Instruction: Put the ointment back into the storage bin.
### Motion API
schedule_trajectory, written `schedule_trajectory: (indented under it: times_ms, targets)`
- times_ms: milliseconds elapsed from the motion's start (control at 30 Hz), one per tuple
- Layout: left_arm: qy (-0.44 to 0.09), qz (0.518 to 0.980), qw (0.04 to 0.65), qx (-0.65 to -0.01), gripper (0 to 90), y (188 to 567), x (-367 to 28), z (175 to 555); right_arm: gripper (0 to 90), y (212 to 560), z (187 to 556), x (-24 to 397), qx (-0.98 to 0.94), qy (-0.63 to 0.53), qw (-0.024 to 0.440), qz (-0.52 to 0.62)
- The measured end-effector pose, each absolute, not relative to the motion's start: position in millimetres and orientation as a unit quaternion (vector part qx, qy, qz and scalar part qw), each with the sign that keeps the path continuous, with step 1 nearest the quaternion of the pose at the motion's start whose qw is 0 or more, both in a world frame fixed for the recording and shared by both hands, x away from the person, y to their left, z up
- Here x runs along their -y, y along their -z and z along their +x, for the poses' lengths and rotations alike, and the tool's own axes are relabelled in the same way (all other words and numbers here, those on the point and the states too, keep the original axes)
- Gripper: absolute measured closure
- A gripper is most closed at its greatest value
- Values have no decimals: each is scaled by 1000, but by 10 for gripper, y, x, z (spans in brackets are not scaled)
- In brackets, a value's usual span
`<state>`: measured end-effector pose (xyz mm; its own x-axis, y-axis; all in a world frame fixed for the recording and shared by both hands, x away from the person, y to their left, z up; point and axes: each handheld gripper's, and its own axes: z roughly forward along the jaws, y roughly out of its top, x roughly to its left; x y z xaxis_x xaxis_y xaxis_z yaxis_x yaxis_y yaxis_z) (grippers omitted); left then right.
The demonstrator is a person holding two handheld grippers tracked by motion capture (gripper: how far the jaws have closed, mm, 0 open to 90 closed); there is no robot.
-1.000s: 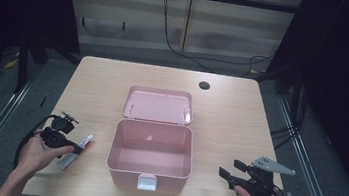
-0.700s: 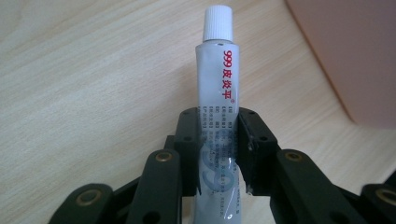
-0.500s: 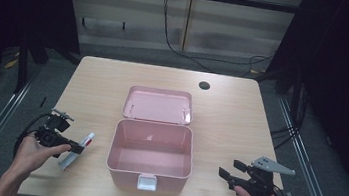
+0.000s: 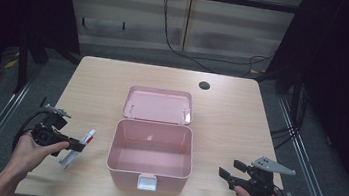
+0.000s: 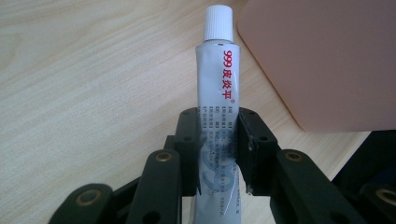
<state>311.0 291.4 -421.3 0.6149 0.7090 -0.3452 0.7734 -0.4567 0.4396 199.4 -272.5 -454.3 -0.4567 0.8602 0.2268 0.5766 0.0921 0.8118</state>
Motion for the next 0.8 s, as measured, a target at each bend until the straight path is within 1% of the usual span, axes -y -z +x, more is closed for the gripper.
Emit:
schedule_trajectory:
  times_ms: [300,800]
  targets:
    - [62,847,312,-426,713,4098,-2913,3065,315,4541,1987,2729,-722,-455,156,497]
    - [53,861,319,-393,713,3936,-2849,2986,315,4545,1990,2730,-723,-454,155,497]
